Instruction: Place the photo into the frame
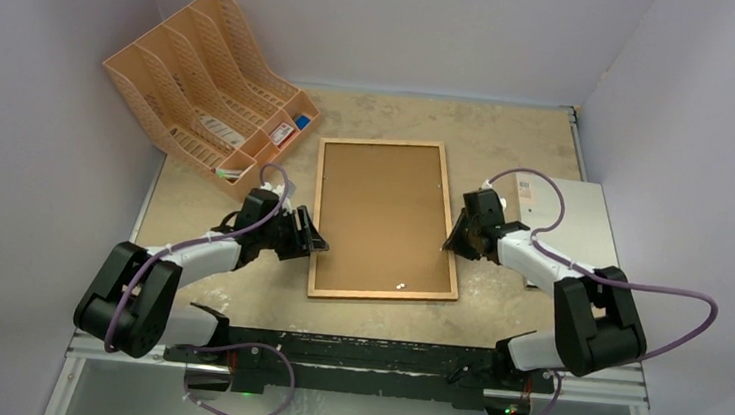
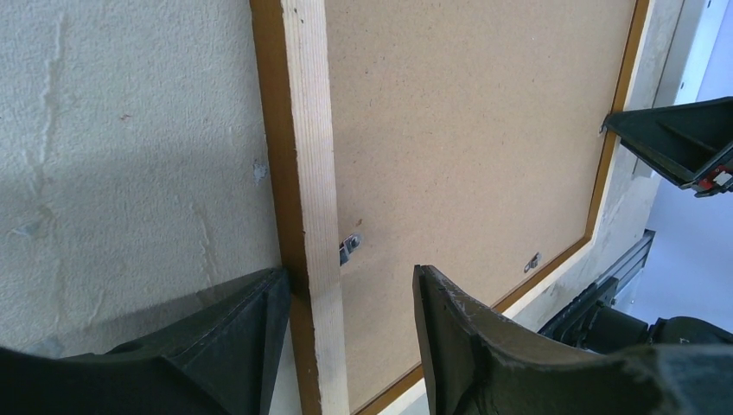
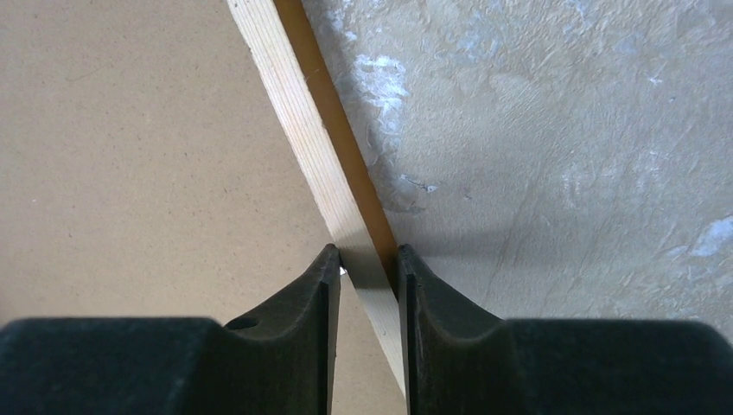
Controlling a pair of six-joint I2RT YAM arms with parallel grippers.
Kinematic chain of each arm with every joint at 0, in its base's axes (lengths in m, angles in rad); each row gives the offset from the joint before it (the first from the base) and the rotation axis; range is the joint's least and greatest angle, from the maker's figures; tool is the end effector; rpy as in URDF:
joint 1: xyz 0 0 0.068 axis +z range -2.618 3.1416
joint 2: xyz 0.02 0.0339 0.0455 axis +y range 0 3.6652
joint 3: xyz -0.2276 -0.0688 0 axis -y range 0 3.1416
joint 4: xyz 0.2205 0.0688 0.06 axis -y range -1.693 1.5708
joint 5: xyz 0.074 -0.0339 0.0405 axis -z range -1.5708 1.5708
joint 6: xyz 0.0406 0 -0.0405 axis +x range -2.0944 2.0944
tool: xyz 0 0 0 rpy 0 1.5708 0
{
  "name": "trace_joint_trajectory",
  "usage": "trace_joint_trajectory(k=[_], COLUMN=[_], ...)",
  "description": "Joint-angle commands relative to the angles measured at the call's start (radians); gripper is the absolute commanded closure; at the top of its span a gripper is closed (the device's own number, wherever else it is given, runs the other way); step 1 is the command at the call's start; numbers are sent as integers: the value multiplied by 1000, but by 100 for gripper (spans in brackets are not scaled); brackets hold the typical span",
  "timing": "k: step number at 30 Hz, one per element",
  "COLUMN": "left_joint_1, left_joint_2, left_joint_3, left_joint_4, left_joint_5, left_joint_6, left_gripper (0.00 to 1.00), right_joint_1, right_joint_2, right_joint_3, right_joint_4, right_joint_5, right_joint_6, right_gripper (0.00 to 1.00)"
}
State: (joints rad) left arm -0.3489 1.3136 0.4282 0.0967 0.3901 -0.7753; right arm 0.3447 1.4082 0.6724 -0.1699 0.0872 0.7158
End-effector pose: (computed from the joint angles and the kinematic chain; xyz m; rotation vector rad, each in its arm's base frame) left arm 0.2078 -0.0920 0.1218 -0.3309 2.4937 -0.9701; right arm 0.2436 0.0837 0.1445 0.4990 2.4540 0.3431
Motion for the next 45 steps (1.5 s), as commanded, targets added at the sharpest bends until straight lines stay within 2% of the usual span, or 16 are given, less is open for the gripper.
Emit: trace_joint_trajectory(k=[1, 3, 5, 7, 10, 12, 15, 17, 21, 25, 34, 41, 43, 45], left_joint_1=[-2, -2, -2, -2, -4, -5, -12, -23, -42, -57, -65, -67, -67, -67], left_joint_2=[9, -1, -16, -42, -87, -107, -114, -106, -77, -76, -26, 60, 87, 101], left_joint_3=[14, 21, 30, 28, 19, 13, 6, -1, -10, -22, -28, 60, 100, 135], left_joint_4=[45, 27, 0, -19, -46, -60, -77, -82, -95, -136, -112, -73, -93, -148], left_joint_5=[21, 10, -9, -26, -55, -64, -68, -69, -57, -65, -64, -72, -100, -152], left_joint_6=[-5, 4, 18, 28, 37, 37, 30, 20, 10, 0, -11, 23, 48, 71], left_gripper=[44, 44, 40, 36, 33, 32, 32, 36, 43, 49, 67, 72, 72, 73], right_joint_1=[10, 10, 11, 10, 10, 11, 24, 55, 153, 175, 226, 242, 241, 241], right_joint_2=[-40, -62, -91, -125, -179, -209, -235, -228, -171, -129, -30, -6, -8, -22], right_joint_3=[-2, 20, 40, 51, 46, 47, 35, 29, 8, -36, -40, -60, -54, -22], right_joint_4=[-61, -86, -115, -117, -117, -115, -73, -44, -17, 29, 53, 68, 56, 23], right_joint_5=[-4, 31, 71, 97, 61, 27, -100, -183, -234, -317, -371, -372, -336, -236], right_joint_6=[-21, -22, -12, -24, -20, -18, -51, -76, -113, -150, -193, -181, -176, -169], right_gripper=[75, 53, 34, 27, 25, 27, 41, 49, 60, 71, 79, 80, 80, 77])
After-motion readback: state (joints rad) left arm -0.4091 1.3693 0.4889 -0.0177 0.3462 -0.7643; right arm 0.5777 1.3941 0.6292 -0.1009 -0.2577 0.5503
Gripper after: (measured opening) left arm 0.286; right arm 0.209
